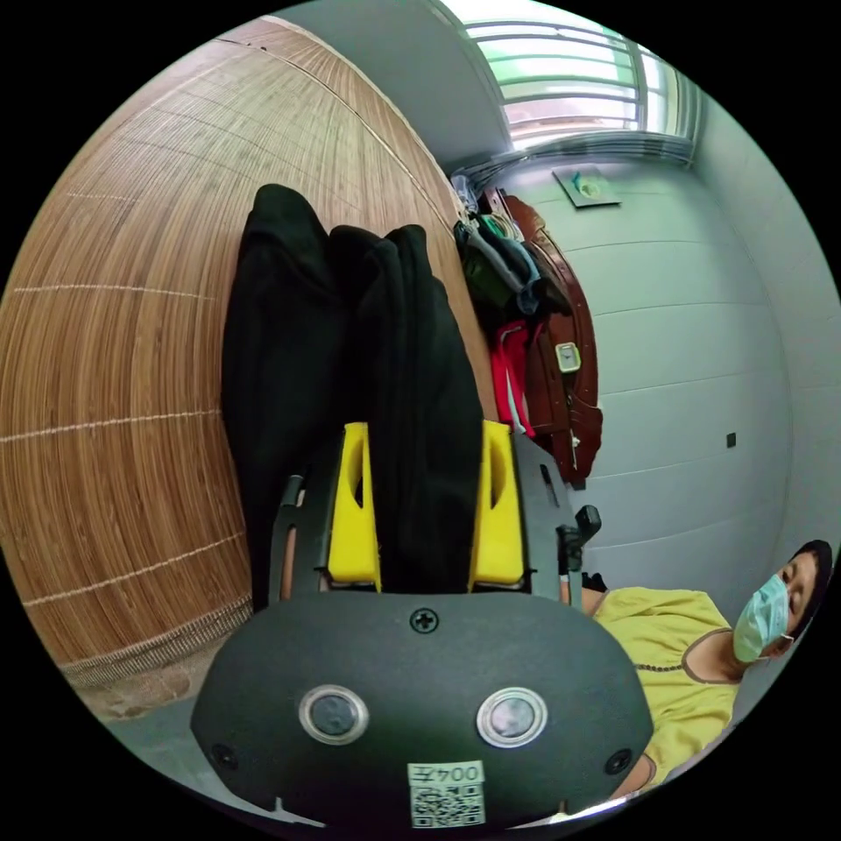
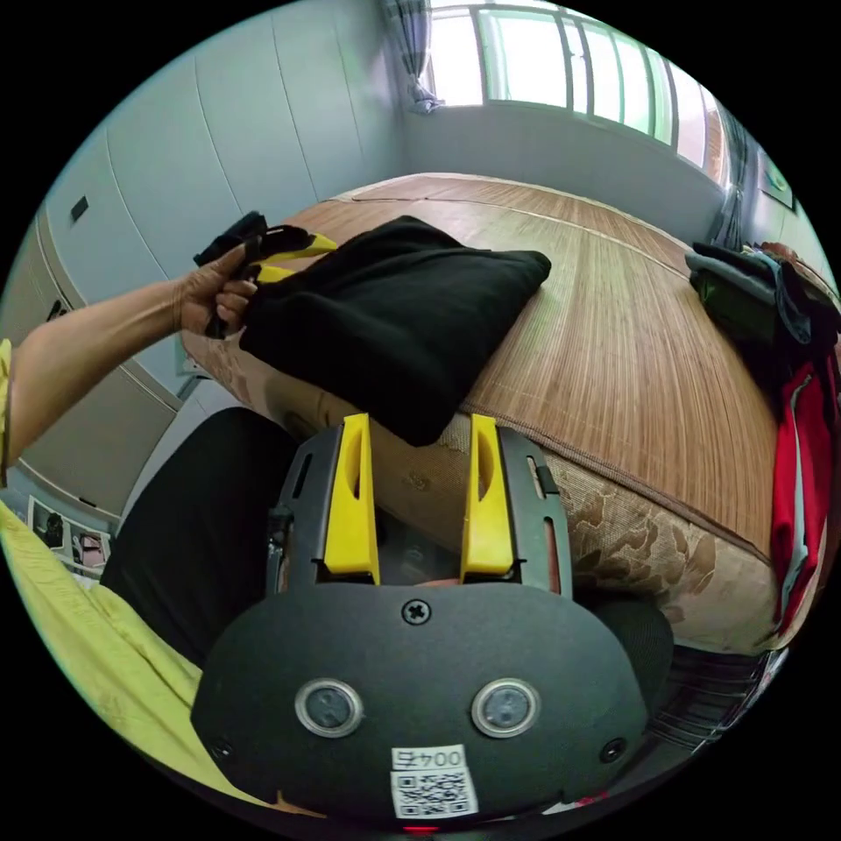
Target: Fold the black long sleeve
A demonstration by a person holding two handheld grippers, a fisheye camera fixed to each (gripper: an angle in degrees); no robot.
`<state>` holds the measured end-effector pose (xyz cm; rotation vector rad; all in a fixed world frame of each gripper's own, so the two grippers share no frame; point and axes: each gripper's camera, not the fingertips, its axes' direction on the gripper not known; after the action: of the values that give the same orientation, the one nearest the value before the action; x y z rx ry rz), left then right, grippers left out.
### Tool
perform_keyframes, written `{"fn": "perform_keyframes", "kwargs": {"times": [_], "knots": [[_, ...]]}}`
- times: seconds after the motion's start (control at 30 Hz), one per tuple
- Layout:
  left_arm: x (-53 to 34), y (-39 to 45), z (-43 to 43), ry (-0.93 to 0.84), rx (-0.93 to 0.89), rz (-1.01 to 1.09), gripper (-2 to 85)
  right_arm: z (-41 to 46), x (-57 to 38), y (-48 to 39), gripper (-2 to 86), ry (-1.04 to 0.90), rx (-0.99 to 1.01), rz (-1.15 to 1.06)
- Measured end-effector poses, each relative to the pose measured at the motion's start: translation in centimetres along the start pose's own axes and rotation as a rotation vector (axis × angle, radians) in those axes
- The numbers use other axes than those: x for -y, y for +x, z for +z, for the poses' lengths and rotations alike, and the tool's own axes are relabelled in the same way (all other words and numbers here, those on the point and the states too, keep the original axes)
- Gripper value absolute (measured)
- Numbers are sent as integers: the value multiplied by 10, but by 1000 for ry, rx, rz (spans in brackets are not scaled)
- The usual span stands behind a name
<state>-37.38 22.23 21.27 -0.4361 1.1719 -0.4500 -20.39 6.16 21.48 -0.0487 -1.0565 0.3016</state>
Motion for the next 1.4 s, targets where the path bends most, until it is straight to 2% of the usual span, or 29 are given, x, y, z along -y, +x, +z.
{"fn": "perform_keyframes", "kwargs": {"times": [0.07,0.2,0.43,0.53,0.6,0.67,0.77,0.9,0.97,1.07,1.2,1.4], "knots": [[-1,14,3,53,57,5,95,9,6,0,146,-24,-28,-20],[2,46,6,97,170,51,72,10,17,4,131,-35,-58,-43],[20,181,-13,83,444,343,67,-24,38,27,121,-4,7,-17],[6,151,-17,92,535,252,65,-19,46,43,121,-50,44,15],[-6,99,-11,75,490,119,63,-16,47,57,122,-81,94,44],[-28,42,-2,86,359,-15,60,-23,48,78,124,-92,150,72],[-43,19,1,162,260,-53,58,-39,54,122,135,-87,316,160],[-42,13,5,156,241,-56,57,-35,71,178,157,-158,516,271],[-42,7,7,157,216,-71,57,-29,82,206,148,-217,682,322],[-46,-3,9,174,168,-84,57,-44,82,236,165,-217,854,339],[-50,-10,12,197,146,-89,57,-62,81,272,171,-186,794,387],[-50,-12,16,193,166,-88,56,-28,133,299,185,-215,806,465]]}}
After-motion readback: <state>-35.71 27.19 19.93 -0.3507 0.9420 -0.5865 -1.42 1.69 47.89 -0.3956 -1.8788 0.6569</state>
